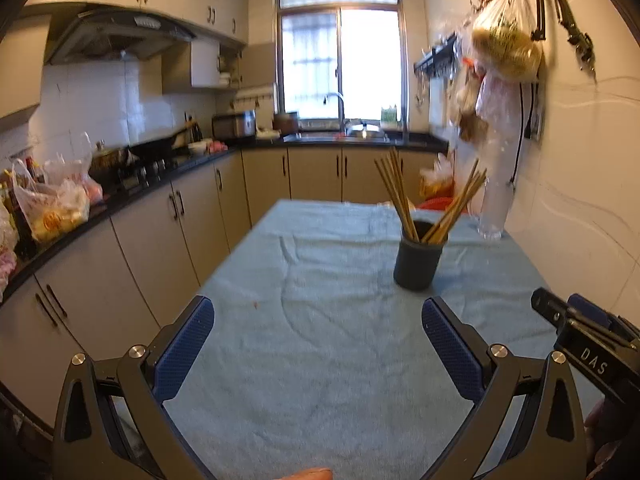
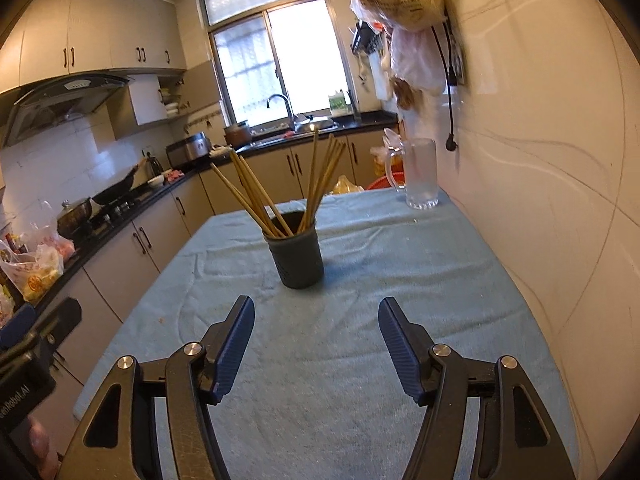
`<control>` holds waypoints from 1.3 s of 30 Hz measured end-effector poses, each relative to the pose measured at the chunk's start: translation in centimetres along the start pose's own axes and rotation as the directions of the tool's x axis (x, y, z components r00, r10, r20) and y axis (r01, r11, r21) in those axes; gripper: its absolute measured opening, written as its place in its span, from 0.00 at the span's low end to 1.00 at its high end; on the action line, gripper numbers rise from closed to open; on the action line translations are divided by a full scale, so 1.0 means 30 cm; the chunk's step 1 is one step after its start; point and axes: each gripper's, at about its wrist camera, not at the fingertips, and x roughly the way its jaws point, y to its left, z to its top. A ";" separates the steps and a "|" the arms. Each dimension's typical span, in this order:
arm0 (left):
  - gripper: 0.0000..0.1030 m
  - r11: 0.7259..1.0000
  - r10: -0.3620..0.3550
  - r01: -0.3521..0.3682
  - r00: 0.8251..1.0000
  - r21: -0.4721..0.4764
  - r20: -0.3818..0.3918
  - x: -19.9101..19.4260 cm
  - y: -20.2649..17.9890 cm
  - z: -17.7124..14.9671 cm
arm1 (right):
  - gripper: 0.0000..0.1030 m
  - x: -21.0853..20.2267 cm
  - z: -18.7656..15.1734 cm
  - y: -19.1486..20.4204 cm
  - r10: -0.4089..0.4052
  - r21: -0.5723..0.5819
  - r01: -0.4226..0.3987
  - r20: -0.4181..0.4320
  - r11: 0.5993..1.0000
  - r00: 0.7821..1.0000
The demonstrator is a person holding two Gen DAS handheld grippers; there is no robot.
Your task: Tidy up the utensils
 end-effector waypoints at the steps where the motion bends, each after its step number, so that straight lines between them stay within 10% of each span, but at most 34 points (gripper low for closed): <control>1: 1.00 1.000 -0.002 0.002 1.000 -0.004 -0.012 0.008 0.002 -0.006 | 0.67 0.002 -0.003 -0.003 -0.003 0.001 0.003 -0.001 1.000 1.000; 39: 1.00 0.999 -0.036 0.035 0.972 -0.005 -0.234 0.247 -0.007 -0.084 | 0.69 0.186 -0.059 -0.028 -0.087 -0.017 0.086 -0.104 0.996 0.991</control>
